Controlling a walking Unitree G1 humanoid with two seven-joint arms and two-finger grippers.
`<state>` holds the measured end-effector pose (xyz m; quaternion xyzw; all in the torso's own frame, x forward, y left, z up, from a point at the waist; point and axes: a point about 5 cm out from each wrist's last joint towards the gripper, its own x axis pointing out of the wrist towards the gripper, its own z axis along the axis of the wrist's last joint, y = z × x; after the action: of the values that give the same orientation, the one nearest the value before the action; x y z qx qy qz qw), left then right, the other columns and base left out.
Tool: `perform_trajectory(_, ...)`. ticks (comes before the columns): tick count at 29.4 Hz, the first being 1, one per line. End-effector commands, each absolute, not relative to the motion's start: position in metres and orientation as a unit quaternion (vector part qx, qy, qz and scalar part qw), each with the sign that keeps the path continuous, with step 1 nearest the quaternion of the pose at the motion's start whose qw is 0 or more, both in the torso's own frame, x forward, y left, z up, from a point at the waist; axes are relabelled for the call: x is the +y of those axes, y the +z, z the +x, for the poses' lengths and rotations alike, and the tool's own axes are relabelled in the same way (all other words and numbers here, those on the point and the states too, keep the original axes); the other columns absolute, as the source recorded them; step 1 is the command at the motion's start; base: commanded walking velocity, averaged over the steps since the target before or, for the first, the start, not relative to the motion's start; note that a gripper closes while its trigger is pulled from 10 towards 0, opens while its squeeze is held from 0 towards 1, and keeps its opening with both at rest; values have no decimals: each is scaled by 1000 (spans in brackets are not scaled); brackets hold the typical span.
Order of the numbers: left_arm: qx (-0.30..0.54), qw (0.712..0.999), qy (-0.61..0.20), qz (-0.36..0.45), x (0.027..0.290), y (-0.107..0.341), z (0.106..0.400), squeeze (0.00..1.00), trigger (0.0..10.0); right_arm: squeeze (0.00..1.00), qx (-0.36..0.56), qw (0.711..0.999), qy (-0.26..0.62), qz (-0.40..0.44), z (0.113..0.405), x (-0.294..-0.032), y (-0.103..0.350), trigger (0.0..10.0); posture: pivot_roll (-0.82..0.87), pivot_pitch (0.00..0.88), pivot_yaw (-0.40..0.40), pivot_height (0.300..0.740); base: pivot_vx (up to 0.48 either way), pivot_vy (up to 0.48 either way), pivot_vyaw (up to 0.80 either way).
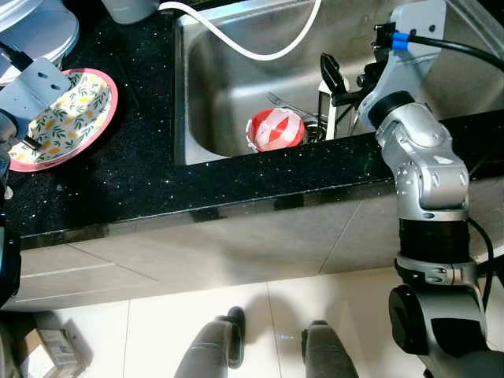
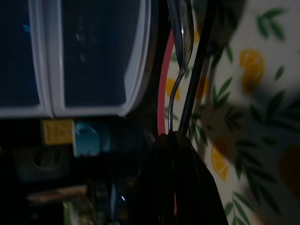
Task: Kitchen organization
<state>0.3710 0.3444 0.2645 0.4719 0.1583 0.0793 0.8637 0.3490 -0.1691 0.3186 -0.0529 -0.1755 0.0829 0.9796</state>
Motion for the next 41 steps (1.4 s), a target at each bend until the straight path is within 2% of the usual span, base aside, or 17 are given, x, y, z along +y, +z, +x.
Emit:
perform_trajectory(1, 207, 852, 42, 478, 342, 228, 368, 0, 10000, 0, -185, 978, 91, -46, 348, -163, 320, 10000, 113, 336, 153, 740, 0, 0, 0)
perform_trajectory(6, 132, 847, 41, 513, 322, 253, 380, 0, 10000, 0, -189, 977, 93, -41, 350, -161, 321, 10000, 118, 318, 148, 740, 0, 0, 0)
perform_trajectory(9, 71, 859, -1, 507, 299, 270, 388, 0, 10000, 0, -194, 976, 93, -40, 350, -161, 323, 10000, 120, 302, 144, 740, 0, 0, 0)
perform_trajectory(11, 1, 875, -109, 472, 255, 284, 394, 0, 10000, 0, -196, 976, 91, -38, 352, -161, 323, 10000, 124, 269, 139, 740, 0, 0, 0)
perform_trajectory(12, 1, 875, -109, 472, 255, 284, 394, 0, 10000, 0, -196, 976, 91, -38, 352, -161, 323, 10000, 124, 269, 139, 740, 0, 0, 0)
perform_trajectory(14, -41, 872, -193, 448, 222, 294, 393, 0, 10000, 0, -199, 975, 89, -37, 353, -161, 323, 10000, 123, 261, 138, 740, 0, 0, 0)
perform_trajectory(17, -111, 848, -351, 382, 142, 318, 381, 0, 10000, 0, -212, 973, 89, -35, 353, -159, 330, 10000, 112, 236, 137, 740, 0, 0, 0)
perform_trajectory(18, -121, 845, -375, 363, 126, 323, 380, 0, 10000, 0, -214, 972, 88, -35, 354, -159, 330, 10000, 107, 224, 136, 740, 0, 0, 0)
perform_trajectory(19, -121, 845, -375, 363, 126, 323, 380, 0, 10000, 0, -214, 972, 88, -35, 354, -159, 330, 10000, 107, 224, 136, 740, 0, 0, 0)
perform_trajectory(21, -124, 846, -397, 333, 104, 328, 384, 0, 10000, 0, -217, 972, 85, -36, 354, -160, 331, 10000, 103, 214, 137, 740, 0, 0, 0)
perform_trajectory(28, -67, 853, -391, 340, 73, 310, 403, 0, 10000, 0, -227, 970, 75, -39, 353, -164, 334, 10000, 76, 181, 160, 740, 0, 0, 0)
perform_trajectory(34, -34, 876, -359, 321, 72, 304, 409, 0, 10000, 0, -231, 970, 58, -39, 351, -171, 333, 10000, 68, 164, 177, 740, 0, 0, 0)
perform_trajectory(39, -27, 909, -323, 264, 77, 301, 415, 0, 10000, 0, -233, 970, 51, -40, 351, -175, 332, 10000, 73, 156, 176, 740, 0, 0, 0)
perform_trajectory(41, -34, 934, -292, 204, 81, 309, 419, 0, 10000, 0, -234, 970, 51, -39, 352, -174, 332, 10000, 76, 152, 174, 740, 0, 0, 0)
